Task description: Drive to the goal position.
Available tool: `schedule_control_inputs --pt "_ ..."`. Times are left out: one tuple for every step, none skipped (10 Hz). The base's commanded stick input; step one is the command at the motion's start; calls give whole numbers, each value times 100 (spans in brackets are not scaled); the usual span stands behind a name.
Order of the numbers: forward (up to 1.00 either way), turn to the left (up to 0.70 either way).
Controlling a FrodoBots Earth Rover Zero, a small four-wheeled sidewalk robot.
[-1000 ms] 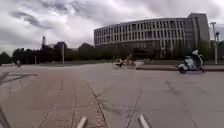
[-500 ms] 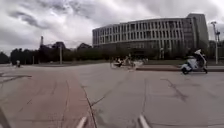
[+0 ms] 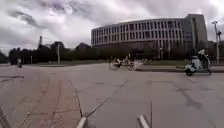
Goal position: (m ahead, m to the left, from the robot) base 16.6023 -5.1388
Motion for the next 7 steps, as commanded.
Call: schedule_control_inputs --pt "70 1" --pt "70 1" --pt "70 1" --pt "70 1" --pt "70 1" --pt "70 1" --pt "70 1"
